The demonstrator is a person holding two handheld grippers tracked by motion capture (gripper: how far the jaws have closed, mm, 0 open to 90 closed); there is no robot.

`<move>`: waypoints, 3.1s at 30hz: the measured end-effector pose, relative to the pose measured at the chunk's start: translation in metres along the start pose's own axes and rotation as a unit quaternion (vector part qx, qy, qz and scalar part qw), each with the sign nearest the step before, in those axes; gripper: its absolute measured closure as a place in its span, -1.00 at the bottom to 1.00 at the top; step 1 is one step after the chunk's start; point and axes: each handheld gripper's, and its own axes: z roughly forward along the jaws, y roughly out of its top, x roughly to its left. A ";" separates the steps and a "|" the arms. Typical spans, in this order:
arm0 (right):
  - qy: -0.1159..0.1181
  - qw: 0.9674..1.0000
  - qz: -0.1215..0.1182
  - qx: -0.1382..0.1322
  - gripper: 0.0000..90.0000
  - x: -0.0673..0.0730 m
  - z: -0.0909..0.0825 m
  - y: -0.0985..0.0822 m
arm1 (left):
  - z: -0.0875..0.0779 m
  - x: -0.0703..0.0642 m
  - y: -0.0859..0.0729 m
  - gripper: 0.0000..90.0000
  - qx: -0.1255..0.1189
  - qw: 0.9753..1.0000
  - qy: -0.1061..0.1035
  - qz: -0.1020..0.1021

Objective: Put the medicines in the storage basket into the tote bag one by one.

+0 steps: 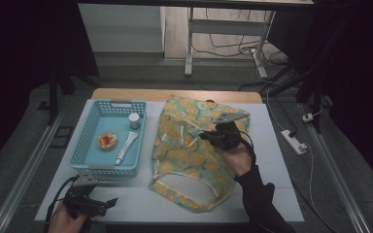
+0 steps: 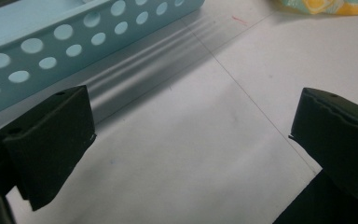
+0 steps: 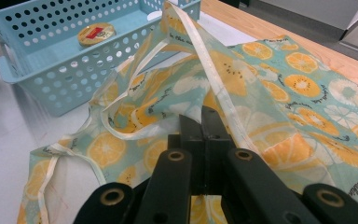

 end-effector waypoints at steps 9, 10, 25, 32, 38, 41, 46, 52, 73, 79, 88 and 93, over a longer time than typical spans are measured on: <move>-0.002 1.000 -0.005 0.004 1.00 0.000 0.001 -0.001 | -0.002 0.002 -0.001 -1.00 -0.012 1.000 -0.002 -0.010; -0.002 1.000 -0.004 0.004 1.00 0.000 0.001 -0.001 | -0.003 0.002 -0.001 -1.00 -0.014 1.000 -0.002 -0.011; 0.004 1.000 -0.005 0.005 1.00 0.000 0.002 -0.002 | -0.012 0.002 -0.001 -1.00 -0.042 0.999 -0.008 -0.016; 0.008 1.000 -0.005 0.007 1.00 0.000 0.004 -0.003 | -0.019 0.001 0.004 -1.00 -0.051 0.999 0.003 -0.018; 0.009 1.000 -0.007 0.010 1.00 0.000 0.005 -0.004 | -0.024 0.003 0.007 -1.00 -0.056 0.998 -0.001 -0.017; 0.009 1.000 -0.007 0.010 1.00 0.000 0.005 -0.004 | -0.026 0.004 0.010 -1.00 -0.060 0.998 0.004 -0.015; 0.008 1.000 -0.006 0.008 1.00 -0.001 0.004 -0.003 | -0.028 0.007 0.015 -1.00 -0.071 0.997 -0.005 -0.022; 0.009 1.000 -0.005 0.009 1.00 -0.001 0.004 -0.004 | -0.028 0.013 0.018 -1.00 -0.080 0.996 -0.028 -0.021; 0.011 1.000 -0.008 0.008 1.00 0.000 0.003 -0.003 | -0.029 0.024 0.044 -1.00 -0.112 0.993 -0.026 -0.029; 0.011 1.000 -0.008 0.009 1.00 -0.001 0.003 -0.003 | -0.024 0.030 0.058 -1.00 -0.096 0.995 -0.022 -0.012; 0.011 1.000 -0.007 0.009 1.00 -0.002 0.003 -0.004 | -0.016 0.041 0.073 -0.99 -0.098 0.995 -0.009 -0.008; 0.010 1.000 -0.008 0.008 1.00 -0.003 0.002 -0.003 | -0.013 0.046 0.081 -1.00 -0.091 0.996 -0.005 -0.010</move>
